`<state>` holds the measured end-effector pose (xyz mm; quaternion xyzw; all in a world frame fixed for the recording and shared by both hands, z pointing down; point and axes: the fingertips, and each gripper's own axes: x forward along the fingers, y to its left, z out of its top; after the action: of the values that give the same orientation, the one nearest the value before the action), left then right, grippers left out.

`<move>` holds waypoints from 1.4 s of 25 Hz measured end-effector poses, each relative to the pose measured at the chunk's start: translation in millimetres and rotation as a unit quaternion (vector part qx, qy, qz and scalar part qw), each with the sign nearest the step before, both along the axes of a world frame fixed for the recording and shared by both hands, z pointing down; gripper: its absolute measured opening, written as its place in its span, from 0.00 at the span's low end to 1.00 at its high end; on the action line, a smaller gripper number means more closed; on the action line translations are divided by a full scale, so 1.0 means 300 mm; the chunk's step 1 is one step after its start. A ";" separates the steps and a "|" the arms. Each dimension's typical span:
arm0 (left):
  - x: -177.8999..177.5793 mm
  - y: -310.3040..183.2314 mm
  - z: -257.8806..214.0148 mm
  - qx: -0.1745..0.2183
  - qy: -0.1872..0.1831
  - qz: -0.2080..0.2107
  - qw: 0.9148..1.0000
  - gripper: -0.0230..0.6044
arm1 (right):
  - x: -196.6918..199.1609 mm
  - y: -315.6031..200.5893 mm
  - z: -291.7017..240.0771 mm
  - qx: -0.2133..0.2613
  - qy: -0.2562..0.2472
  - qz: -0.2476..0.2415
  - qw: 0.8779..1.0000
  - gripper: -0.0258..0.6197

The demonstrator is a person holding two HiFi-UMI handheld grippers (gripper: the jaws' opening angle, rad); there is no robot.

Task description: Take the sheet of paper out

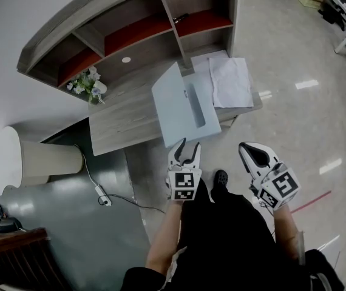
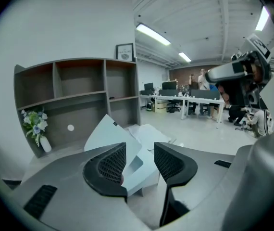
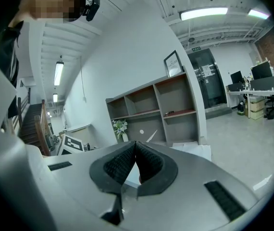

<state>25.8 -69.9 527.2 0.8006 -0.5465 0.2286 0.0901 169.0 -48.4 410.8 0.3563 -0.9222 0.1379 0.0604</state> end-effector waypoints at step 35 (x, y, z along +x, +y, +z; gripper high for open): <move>-0.281 -0.102 -0.012 0.006 0.115 -0.037 0.993 0.15 | -0.299 -0.206 -0.008 -0.004 0.018 -0.007 1.000 0.06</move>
<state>-58.6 -100.6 523.5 0.8011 -0.5633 0.1283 0.1561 79.3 -110.1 408.5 0.3519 -0.9230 0.1343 0.0794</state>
